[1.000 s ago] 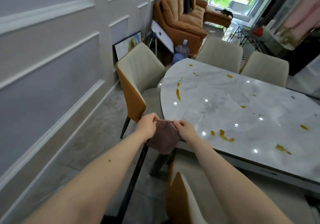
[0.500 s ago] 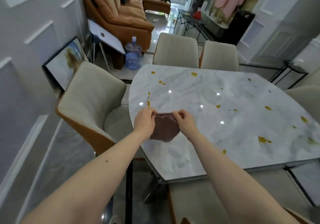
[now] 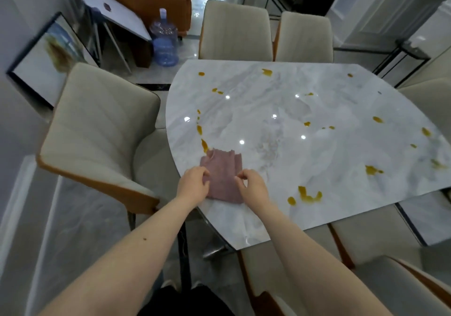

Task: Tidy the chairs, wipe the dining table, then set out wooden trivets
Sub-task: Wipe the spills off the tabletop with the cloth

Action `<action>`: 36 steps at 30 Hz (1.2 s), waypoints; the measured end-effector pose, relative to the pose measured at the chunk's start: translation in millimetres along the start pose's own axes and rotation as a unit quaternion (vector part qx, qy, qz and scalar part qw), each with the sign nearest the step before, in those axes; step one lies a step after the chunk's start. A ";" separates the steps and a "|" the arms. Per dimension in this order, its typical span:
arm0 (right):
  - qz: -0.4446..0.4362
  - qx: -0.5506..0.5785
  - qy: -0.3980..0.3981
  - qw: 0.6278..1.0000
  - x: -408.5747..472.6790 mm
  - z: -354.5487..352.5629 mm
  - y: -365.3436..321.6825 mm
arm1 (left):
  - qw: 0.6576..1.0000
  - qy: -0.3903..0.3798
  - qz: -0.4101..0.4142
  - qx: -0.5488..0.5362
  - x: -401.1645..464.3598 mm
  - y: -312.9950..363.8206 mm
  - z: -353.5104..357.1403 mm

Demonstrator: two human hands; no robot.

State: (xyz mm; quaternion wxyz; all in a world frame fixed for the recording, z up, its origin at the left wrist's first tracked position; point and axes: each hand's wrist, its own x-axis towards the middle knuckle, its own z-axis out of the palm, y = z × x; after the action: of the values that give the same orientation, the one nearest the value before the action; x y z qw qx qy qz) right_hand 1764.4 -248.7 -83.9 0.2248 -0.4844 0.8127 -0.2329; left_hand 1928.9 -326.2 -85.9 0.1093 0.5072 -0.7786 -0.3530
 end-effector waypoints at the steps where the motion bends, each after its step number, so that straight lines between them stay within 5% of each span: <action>1: -0.006 -0.013 0.004 1.000 5.5 5.8 -0.3 | 1.000 0.009 -0.009 -0.002 3.1 -1.9 1.6; 11: -0.114 -0.188 -0.023 0.975 48.5 55.8 -4.9 | 0.992 0.103 -0.058 0.049 47.7 -25.4 20.5; 16: -0.039 -0.207 -0.033 0.977 54.4 85.9 -2.0 | 0.984 0.110 -0.083 0.114 82.0 -49.4 20.9; 25: 0.106 -0.223 0.081 0.966 91.9 126.8 -37.7 | 0.979 0.142 -0.067 0.128 157.3 -77.3 -5.0; 36: 0.192 -0.207 0.127 0.951 179.8 138.3 -74.0 | 0.984 0.161 -0.035 0.071 216.8 -98.7 -16.1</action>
State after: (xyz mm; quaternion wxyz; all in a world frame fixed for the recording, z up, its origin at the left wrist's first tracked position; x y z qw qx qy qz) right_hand 1819.4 -462.6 -174.2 0.0550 -0.3219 0.9425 -0.0712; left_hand 1907.6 -544.6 -180.2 0.1845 0.5910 -0.7557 -0.2137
